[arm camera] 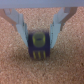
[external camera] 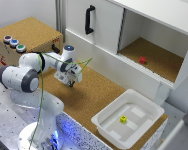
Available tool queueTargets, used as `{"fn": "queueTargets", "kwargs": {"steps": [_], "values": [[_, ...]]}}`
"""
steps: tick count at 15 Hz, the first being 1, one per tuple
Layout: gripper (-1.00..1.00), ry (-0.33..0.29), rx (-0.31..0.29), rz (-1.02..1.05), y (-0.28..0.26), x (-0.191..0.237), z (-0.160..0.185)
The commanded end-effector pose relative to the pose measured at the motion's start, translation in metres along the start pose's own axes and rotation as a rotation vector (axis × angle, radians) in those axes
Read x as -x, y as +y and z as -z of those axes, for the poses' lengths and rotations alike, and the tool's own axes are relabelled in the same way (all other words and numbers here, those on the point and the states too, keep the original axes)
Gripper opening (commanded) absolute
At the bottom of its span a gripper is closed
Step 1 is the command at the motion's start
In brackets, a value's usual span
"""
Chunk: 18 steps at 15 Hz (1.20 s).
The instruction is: Place the purple block on the table
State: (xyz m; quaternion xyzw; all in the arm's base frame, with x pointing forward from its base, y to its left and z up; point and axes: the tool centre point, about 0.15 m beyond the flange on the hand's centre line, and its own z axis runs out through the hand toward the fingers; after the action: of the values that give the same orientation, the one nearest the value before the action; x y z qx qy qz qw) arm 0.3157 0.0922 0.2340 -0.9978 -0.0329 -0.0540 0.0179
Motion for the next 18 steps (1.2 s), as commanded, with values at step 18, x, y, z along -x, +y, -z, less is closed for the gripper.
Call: {"fn": "queueTargets", "kwargs": {"steps": [18], "values": [[1.00,0.204,0.113,0.056,-0.061,-0.007,0.095]]}}
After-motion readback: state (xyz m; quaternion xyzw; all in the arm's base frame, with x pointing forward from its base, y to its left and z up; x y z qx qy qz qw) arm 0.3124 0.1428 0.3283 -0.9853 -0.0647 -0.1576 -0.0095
